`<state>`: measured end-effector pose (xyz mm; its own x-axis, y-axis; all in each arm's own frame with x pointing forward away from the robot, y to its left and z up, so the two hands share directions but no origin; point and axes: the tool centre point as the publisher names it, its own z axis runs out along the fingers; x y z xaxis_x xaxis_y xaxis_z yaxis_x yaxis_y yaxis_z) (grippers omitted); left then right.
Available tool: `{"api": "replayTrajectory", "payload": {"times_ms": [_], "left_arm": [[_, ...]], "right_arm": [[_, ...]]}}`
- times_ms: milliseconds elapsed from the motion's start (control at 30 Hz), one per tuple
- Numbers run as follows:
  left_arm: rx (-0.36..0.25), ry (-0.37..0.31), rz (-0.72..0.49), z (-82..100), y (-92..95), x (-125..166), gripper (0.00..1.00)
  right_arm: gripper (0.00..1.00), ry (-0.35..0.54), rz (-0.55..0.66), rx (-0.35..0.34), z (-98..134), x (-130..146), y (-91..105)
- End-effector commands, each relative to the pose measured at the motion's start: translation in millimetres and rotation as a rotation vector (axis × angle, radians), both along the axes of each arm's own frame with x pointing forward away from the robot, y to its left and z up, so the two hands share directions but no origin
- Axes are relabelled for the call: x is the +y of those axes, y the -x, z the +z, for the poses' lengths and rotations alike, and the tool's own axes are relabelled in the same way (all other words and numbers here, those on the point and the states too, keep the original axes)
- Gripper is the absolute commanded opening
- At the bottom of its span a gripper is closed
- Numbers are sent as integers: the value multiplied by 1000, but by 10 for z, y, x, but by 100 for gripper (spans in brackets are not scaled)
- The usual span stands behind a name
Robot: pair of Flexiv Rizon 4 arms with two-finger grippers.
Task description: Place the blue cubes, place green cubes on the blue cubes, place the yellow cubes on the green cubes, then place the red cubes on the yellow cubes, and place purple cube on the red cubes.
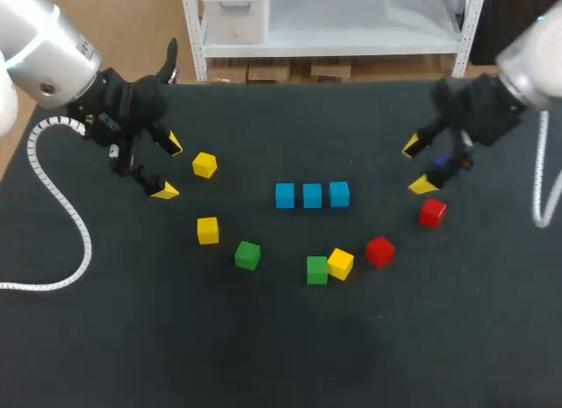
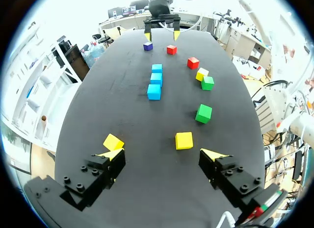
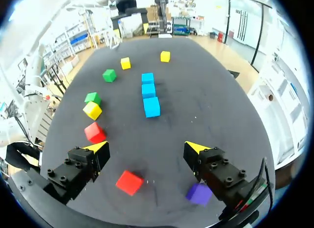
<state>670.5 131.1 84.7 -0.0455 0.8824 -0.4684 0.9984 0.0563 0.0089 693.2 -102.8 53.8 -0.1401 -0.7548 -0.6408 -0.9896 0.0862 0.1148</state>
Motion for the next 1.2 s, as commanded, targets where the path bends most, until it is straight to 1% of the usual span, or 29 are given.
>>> {"api": "replayTrajectory", "payload": {"times_ms": [33, 233, 400, 633, 700, 833, 967, 1100, 1200], "left_arm": [[-1, 3, -3, -5, -7, 10, 100], [-1, 3, -3, -5, -7, 10, 100], [-1, 3, -3, -5, -7, 10, 100], [-1, 3, -3, -5, -7, 10, 100], [-1, 3, -3, -5, -7, 10, 100], [-1, 3, -3, -5, -7, 10, 100], [-1, 3, -3, -5, -7, 10, 100], [-1, 3, -3, -5, -7, 10, 100], [-1, 3, -3, -5, -7, 10, 100]], "right_arm": [[100, -133, -28, -23, 74, -239, 121], [100, -129, -15, -49, 94, -378, 213], [100, -134, -26, -52, 73, -497, 254], [100, -134, -30, -52, 55, -565, 296], [100, -146, -15, -45, 64, -580, 315], [100, -132, 16, -42, 85, -636, 385], [100, -122, 38, -1, 43, -697, 429], [100, -119, 43, -2, 27, -724, 466], [100, -111, 70, -2, 24, -716, 481]]}}
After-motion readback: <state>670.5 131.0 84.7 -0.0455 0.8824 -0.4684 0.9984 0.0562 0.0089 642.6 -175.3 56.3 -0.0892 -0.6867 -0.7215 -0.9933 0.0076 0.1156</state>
